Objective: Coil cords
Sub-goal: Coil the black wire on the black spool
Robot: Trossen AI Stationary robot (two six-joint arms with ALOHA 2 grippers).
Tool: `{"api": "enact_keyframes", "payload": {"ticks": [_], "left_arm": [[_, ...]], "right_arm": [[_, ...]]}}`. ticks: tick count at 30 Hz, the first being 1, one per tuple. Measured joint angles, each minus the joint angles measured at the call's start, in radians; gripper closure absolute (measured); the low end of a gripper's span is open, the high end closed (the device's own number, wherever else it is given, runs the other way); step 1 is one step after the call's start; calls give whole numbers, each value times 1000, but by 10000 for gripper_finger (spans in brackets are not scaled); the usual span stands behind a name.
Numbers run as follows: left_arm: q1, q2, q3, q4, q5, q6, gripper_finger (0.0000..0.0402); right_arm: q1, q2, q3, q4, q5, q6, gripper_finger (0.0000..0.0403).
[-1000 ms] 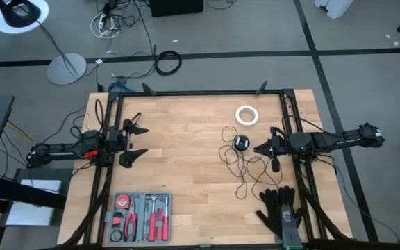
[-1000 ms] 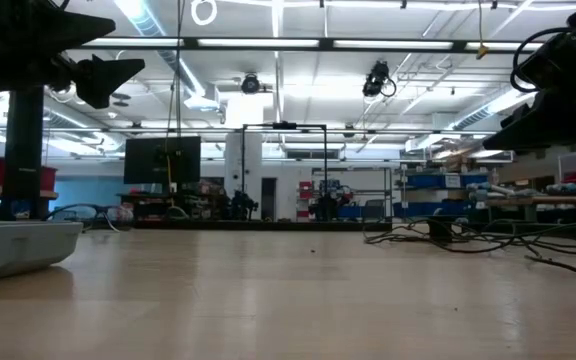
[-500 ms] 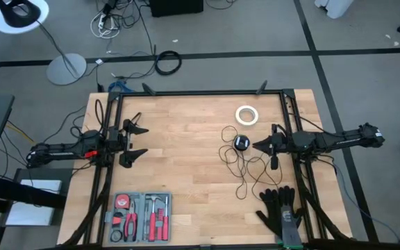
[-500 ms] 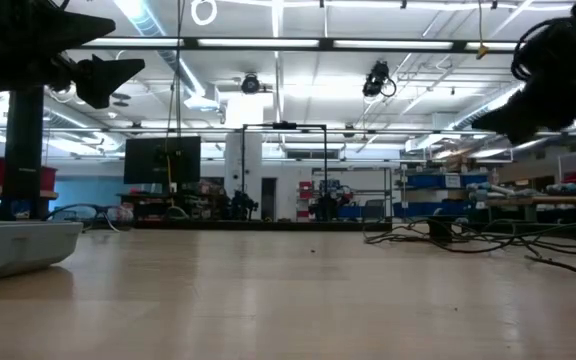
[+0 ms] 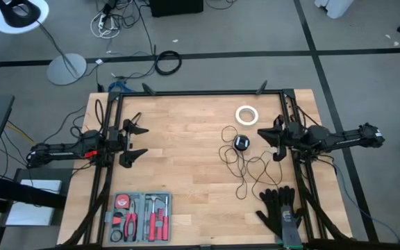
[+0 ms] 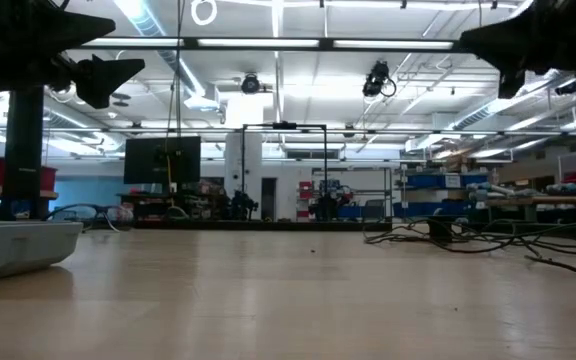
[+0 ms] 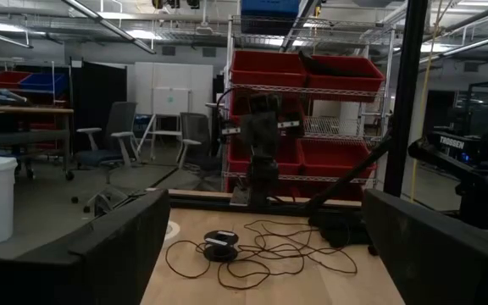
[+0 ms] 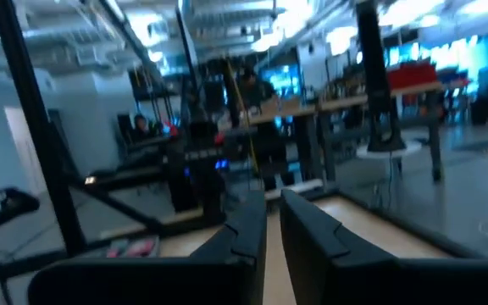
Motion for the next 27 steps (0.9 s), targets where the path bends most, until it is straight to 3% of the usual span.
{"api": "enact_keyframes", "payload": {"ticks": [6,10,15,23,27], "left_arm": [[0,0,0,0,0,0,6],[0,0,0,0,0,0,6],[0,0,0,0,0,0,6],[0,0,0,0,0,0,6],[0,0,0,0,0,0,6]], "right_arm": [[0,0,8,165,102,-104,364],[0,9,90,127,214,-135,364],[-1,103,278,-103,369,-168,362],[-7,404,652,-424,660,-154,362],[-51,550,826,-631,683,-56,362]]}}
